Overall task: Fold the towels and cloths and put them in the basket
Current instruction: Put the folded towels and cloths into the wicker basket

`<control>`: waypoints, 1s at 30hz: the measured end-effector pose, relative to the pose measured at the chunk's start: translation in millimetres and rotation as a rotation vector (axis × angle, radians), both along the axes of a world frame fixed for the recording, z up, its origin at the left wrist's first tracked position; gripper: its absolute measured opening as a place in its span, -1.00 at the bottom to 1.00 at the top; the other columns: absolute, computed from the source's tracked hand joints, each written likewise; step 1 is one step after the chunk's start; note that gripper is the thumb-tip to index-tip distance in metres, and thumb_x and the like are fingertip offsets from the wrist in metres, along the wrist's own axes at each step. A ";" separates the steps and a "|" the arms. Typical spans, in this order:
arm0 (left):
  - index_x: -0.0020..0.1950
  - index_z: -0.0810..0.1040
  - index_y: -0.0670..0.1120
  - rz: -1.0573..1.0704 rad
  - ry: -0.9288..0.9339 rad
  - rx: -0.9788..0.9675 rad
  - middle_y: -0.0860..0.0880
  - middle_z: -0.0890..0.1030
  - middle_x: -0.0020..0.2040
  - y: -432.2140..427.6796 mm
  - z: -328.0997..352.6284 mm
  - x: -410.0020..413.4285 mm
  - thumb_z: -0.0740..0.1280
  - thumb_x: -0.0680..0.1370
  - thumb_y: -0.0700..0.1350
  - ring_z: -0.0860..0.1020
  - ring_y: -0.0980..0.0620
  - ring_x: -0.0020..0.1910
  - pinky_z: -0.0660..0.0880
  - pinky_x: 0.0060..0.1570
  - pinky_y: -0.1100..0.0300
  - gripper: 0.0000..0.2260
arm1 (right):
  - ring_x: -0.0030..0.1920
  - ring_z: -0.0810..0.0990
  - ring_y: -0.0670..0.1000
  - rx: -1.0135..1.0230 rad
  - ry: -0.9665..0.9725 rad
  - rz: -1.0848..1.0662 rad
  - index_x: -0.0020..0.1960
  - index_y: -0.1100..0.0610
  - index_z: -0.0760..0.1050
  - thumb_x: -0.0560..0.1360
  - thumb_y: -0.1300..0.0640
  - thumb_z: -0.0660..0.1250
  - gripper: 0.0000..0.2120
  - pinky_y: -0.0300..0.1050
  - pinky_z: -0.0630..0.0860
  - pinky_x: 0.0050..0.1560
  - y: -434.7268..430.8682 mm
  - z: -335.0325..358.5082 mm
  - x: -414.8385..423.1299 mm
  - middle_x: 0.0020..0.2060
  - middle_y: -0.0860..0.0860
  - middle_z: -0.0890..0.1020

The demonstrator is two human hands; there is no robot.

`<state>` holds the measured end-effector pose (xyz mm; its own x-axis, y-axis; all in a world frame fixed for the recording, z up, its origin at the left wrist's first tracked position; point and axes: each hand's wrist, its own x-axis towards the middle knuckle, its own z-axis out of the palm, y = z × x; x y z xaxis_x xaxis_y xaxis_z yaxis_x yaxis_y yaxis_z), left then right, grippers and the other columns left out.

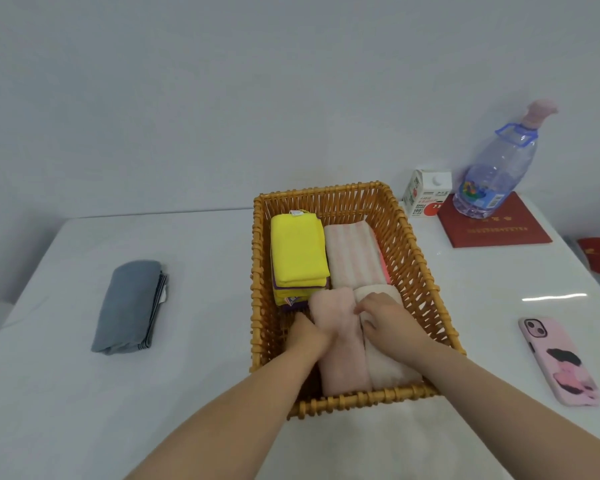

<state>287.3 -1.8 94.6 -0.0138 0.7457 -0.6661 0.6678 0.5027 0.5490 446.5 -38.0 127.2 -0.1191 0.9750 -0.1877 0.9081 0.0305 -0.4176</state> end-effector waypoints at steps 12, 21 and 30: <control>0.20 0.51 -0.24 0.462 -0.447 -0.122 -0.17 0.58 0.08 30.6 -12.6 5.9 0.38 0.49 -0.20 0.55 -0.15 0.07 0.50 0.16 -0.01 -0.70 | 0.27 0.45 0.16 -0.640 -0.349 0.550 0.46 0.06 0.24 0.53 0.31 0.22 -0.47 -0.02 0.41 0.18 -0.7 13.3 -64.5 0.29 0.13 0.45; 0.24 0.49 -0.24 0.398 -0.474 -0.039 -0.13 0.55 0.10 35.0 -18.1 13.6 0.31 0.50 -0.32 0.51 -0.09 0.07 0.46 0.07 0.10 -0.69 | 0.16 0.45 0.14 -0.771 -0.372 0.497 0.29 0.24 0.43 0.56 0.24 0.16 -0.69 -0.13 0.31 0.07 7.9 1.6 -65.4 0.15 0.15 0.52; 0.17 0.53 -0.11 0.125 -0.058 0.308 -0.07 0.56 0.13 16.7 1.7 -0.6 0.24 0.55 -0.18 0.53 -0.08 0.12 0.47 0.04 0.15 -0.79 | 0.08 0.53 -0.01 -0.346 -0.113 0.273 0.24 0.04 0.53 0.53 0.16 0.20 -0.69 -0.25 0.40 0.00 1.0 17.4 -27.5 0.10 0.01 0.60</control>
